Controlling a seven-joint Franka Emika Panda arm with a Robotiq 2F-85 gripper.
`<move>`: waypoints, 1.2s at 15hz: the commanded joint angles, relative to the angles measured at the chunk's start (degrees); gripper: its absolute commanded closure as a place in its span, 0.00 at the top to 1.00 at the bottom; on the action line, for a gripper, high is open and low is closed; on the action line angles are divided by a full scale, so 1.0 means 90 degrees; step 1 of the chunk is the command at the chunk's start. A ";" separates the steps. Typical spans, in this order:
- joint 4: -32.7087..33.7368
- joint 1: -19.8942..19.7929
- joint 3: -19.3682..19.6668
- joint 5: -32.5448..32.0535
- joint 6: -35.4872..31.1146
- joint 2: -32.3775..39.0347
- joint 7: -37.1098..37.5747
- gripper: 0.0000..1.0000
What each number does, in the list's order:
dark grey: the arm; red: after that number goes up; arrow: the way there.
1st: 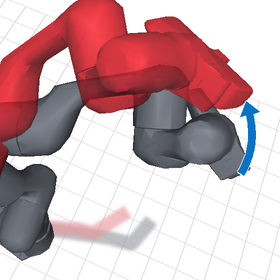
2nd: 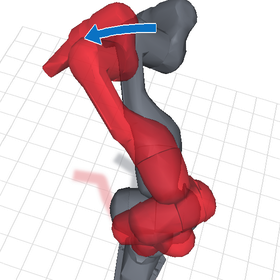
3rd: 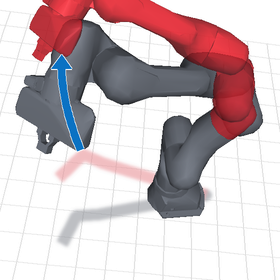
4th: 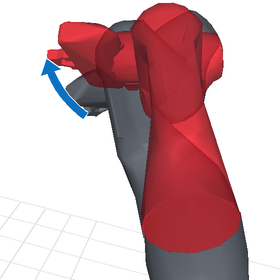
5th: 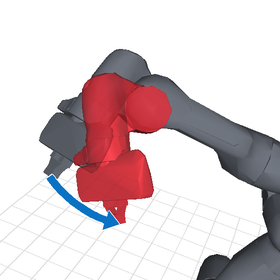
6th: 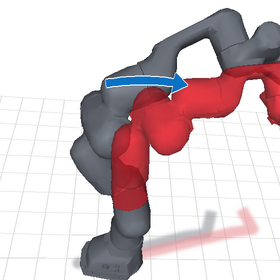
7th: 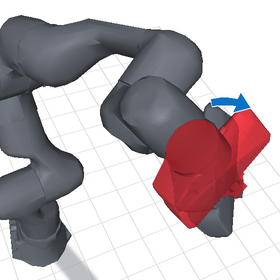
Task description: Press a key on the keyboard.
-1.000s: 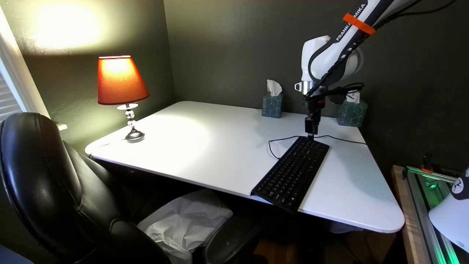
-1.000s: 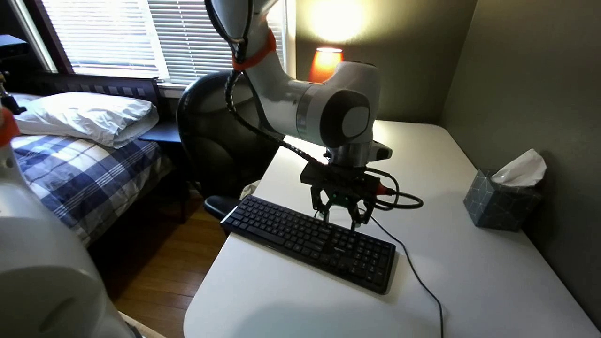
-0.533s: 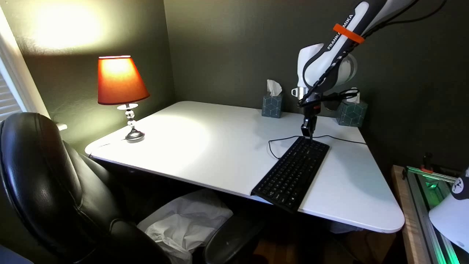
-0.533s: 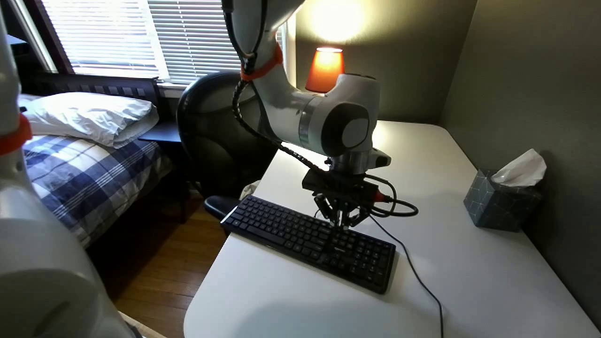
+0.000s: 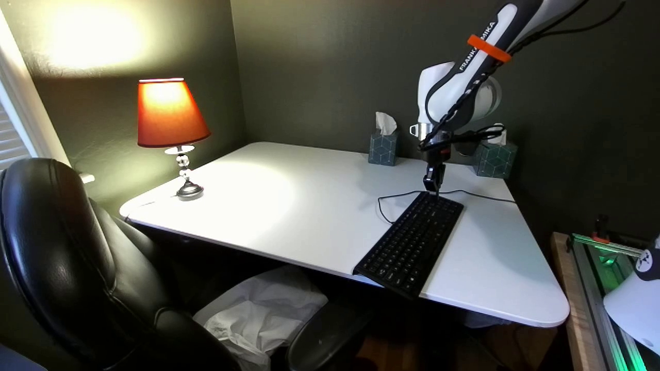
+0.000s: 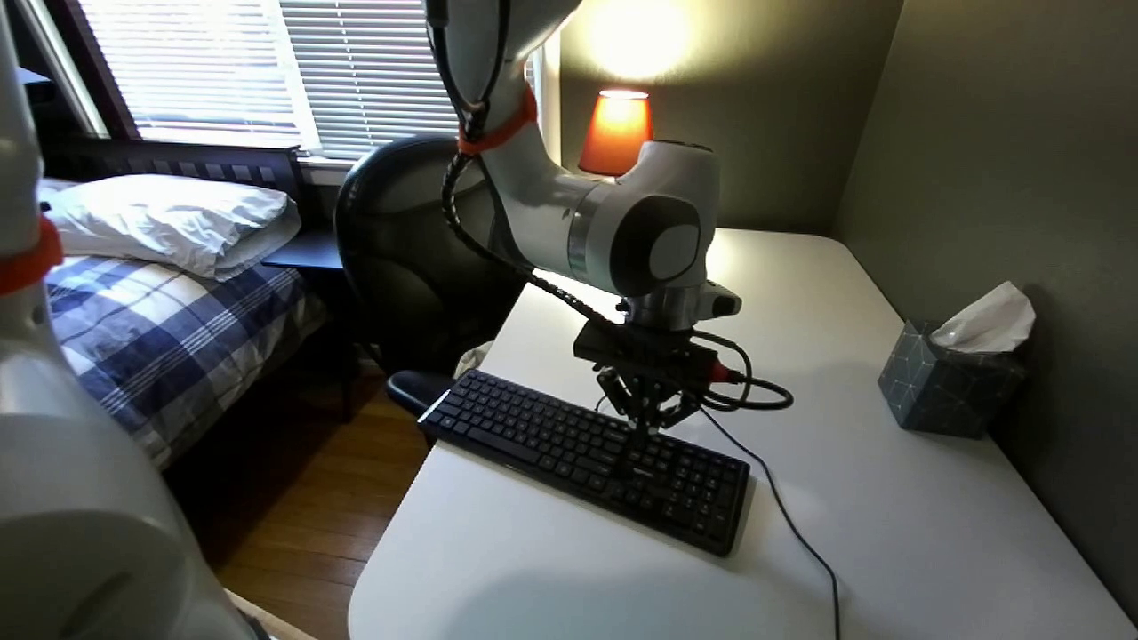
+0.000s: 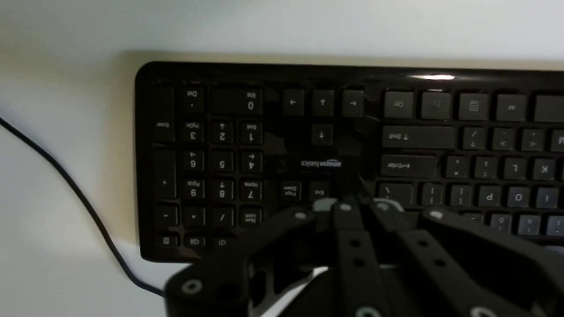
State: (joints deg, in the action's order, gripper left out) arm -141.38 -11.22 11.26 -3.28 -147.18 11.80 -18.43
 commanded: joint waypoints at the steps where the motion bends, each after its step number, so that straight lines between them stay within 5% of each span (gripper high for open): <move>1: 0.0164 -0.0106 -0.0110 0.0041 0.0111 0.0203 -0.0028 0.00; 18: 0.0704 -0.0312 -0.0314 0.0143 0.0173 0.0805 -0.0108 0.00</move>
State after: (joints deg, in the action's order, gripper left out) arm -136.53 -12.88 9.60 -3.16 -147.09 17.72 -18.44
